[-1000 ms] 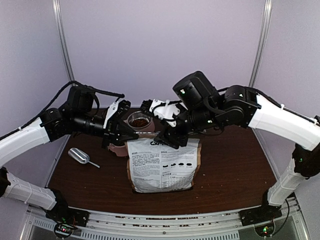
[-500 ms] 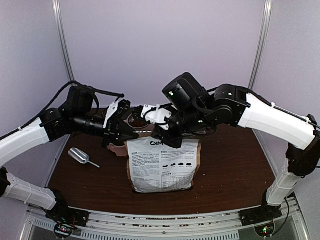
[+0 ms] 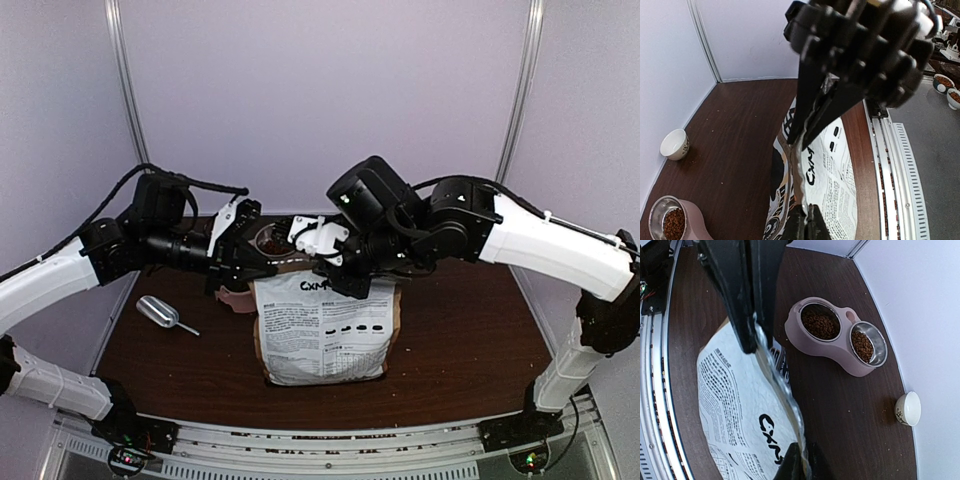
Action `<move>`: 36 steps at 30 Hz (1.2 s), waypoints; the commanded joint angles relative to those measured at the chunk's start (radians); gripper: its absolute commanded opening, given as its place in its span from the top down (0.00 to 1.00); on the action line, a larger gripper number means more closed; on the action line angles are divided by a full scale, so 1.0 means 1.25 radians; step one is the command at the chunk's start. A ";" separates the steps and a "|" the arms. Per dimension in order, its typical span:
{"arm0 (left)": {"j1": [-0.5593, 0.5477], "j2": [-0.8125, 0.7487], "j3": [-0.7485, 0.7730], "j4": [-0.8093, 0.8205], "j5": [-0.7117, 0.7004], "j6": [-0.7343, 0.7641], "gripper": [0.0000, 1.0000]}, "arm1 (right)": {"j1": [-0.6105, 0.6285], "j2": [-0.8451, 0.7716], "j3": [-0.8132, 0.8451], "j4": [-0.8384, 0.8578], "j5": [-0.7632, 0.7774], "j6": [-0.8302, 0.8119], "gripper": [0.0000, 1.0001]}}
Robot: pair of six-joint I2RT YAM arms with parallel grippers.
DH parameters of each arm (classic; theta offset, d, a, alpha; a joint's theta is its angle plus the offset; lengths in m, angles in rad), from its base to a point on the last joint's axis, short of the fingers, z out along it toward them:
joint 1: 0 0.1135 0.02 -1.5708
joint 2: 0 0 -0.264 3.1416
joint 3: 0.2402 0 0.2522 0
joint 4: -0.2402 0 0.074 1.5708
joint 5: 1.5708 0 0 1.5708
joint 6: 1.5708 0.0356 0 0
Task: Serve the pet food
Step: Press the seal on the pet food bag.
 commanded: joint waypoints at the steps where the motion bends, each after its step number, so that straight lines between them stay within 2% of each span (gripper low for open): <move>1: 0.004 -0.028 -0.005 0.020 0.006 0.004 1.00 | -0.021 -0.061 -0.046 -0.053 0.098 0.000 1.00; 7: 0.004 -0.030 -0.008 0.020 0.000 0.006 1.00 | -0.032 -0.103 -0.063 -0.047 0.083 0.010 1.00; 9: 0.004 -0.030 -0.009 0.020 -0.002 0.006 1.00 | -0.036 -0.112 -0.064 -0.052 0.073 0.014 0.89; 11: 0.003 -0.029 -0.009 0.021 -0.003 0.008 1.00 | -0.039 -0.122 -0.072 -0.053 0.065 0.016 0.86; 13: 0.004 -0.028 -0.008 0.019 -0.006 0.009 1.00 | -0.041 -0.130 -0.081 -0.054 0.061 0.016 1.00; 20: 0.003 -0.010 0.018 -0.002 -0.035 0.018 1.00 | -0.045 -0.157 -0.099 -0.033 0.000 0.025 1.00; 23: -0.008 0.015 0.070 -0.030 -0.035 0.024 0.68 | -0.047 -0.163 -0.100 -0.010 -0.052 0.033 1.00; 25: -0.031 0.029 0.097 -0.041 -0.062 0.034 0.53 | -0.051 -0.164 -0.103 0.008 -0.082 0.038 1.00; 26: -0.046 0.039 0.112 -0.052 -0.083 0.044 0.48 | -0.053 -0.164 -0.106 0.015 -0.094 0.039 1.00; 28: -0.073 0.068 0.150 -0.085 -0.119 0.068 0.43 | -0.055 -0.164 -0.111 0.030 -0.110 0.043 1.00; 30: -0.093 0.105 0.189 -0.124 -0.137 0.090 0.42 | -0.057 -0.165 -0.116 0.038 -0.120 0.042 1.00; 34: -0.131 0.160 0.231 -0.163 -0.176 0.114 0.42 | -0.062 -0.172 -0.126 0.053 -0.136 0.045 1.00; 36: -0.142 0.177 0.242 -0.163 -0.190 0.115 0.47 | -0.067 -0.178 -0.135 0.063 -0.144 0.046 1.00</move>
